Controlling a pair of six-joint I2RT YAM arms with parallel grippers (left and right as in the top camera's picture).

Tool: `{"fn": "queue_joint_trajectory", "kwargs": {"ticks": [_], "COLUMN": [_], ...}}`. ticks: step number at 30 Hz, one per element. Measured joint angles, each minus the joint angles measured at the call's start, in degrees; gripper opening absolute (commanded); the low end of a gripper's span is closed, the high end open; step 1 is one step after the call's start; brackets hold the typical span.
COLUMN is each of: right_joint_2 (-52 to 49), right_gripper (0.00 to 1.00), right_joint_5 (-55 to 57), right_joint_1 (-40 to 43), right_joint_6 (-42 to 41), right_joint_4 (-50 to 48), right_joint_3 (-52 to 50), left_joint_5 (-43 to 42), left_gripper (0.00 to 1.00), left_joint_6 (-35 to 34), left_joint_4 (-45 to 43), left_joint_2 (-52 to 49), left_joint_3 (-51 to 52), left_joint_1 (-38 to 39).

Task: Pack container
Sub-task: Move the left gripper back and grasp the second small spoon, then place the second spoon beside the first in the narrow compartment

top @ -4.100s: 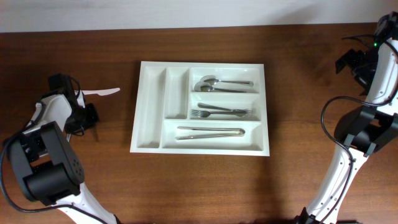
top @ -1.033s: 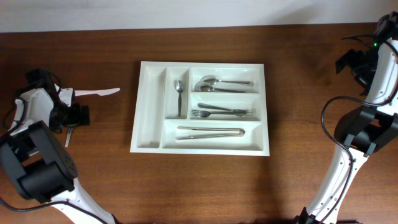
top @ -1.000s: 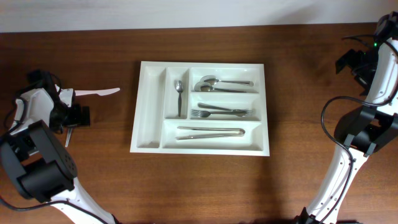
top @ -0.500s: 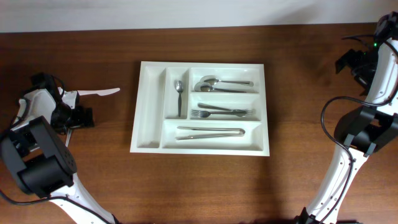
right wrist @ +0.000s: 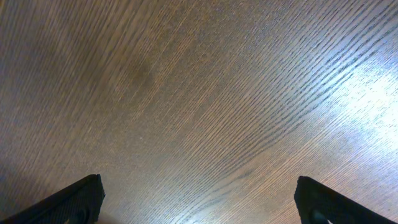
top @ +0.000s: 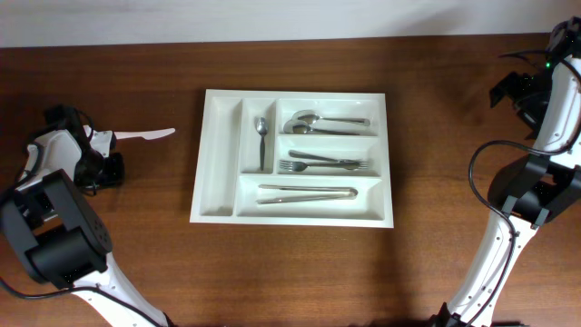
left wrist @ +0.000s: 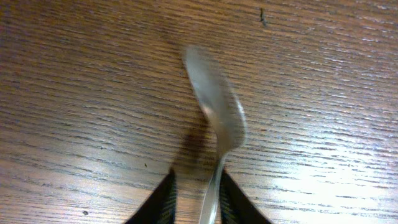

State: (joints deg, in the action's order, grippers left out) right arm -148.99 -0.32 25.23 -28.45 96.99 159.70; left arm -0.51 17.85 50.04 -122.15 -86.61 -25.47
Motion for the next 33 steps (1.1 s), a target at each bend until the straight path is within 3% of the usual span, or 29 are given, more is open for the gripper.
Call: {"fn": "queue_joint_trajectory", "kwargs": {"ticks": [3, 17, 26, 33], "right_joint_2": [0.0, 0.0, 0.0, 0.0], "right_gripper": [0.99, 0.99, 0.99, 0.99], "right_joint_5": [0.0, 0.0, 0.0, 0.0], "right_joint_1": [0.0, 0.0, 0.0, 0.0], "right_joint_6": [0.02, 0.02, 0.0, 0.02], "right_joint_4": [0.0, 0.0, 0.0, 0.0], "right_joint_3": [0.0, 0.0, 0.0, 0.0], "left_joint_5": [-0.15, -0.68, -3.72, -13.27], "left_gripper": [0.02, 0.02, 0.02, 0.02], "left_joint_6": [0.13, -0.94, -4.72, -10.67], "left_joint_4": [-0.02, 3.21, 11.67, 15.1], "left_joint_2": [0.0, -1.09, -1.53, -1.53], "left_joint_3": [0.0, -5.33, -21.53, -33.81], "left_joint_1": [-0.02, 2.38, 11.5, 20.13]}}
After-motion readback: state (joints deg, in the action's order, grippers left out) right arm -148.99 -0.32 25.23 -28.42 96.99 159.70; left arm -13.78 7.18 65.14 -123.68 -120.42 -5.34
